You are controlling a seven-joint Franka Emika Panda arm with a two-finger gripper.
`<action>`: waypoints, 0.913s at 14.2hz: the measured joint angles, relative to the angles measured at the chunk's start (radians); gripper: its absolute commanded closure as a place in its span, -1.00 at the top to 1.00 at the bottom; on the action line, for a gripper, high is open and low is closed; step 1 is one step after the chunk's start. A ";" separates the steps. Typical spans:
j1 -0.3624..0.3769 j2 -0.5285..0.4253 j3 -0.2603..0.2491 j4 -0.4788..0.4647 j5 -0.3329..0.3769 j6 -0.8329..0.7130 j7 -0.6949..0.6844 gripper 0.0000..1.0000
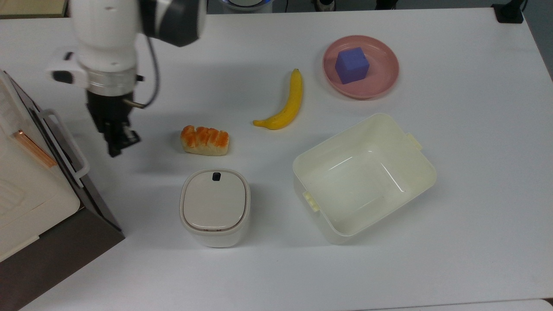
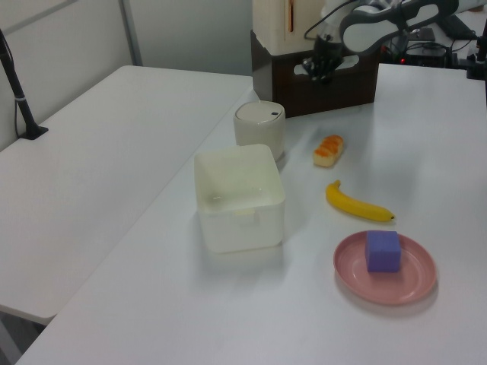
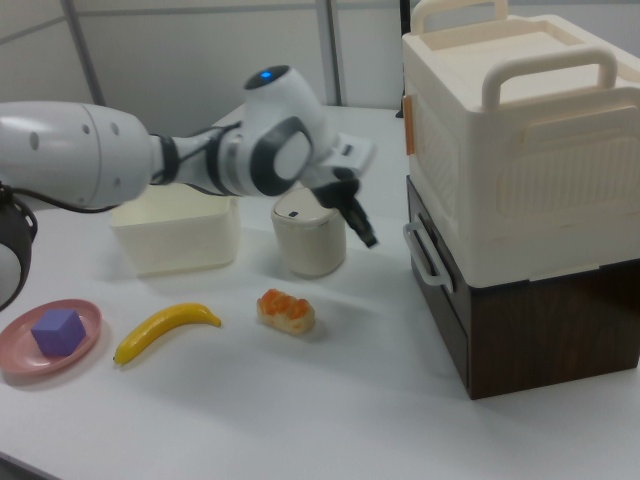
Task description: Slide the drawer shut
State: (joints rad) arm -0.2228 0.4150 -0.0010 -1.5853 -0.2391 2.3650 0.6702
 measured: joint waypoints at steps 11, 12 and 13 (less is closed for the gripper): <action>0.155 -0.167 0.059 0.011 0.099 -0.400 -0.421 0.14; 0.155 -0.190 0.056 0.012 0.109 -0.440 -0.458 0.32; 0.155 -0.214 0.054 0.012 0.114 -0.481 -0.487 0.53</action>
State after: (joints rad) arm -0.0678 0.2011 0.0525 -1.5734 -0.1254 1.8845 0.1834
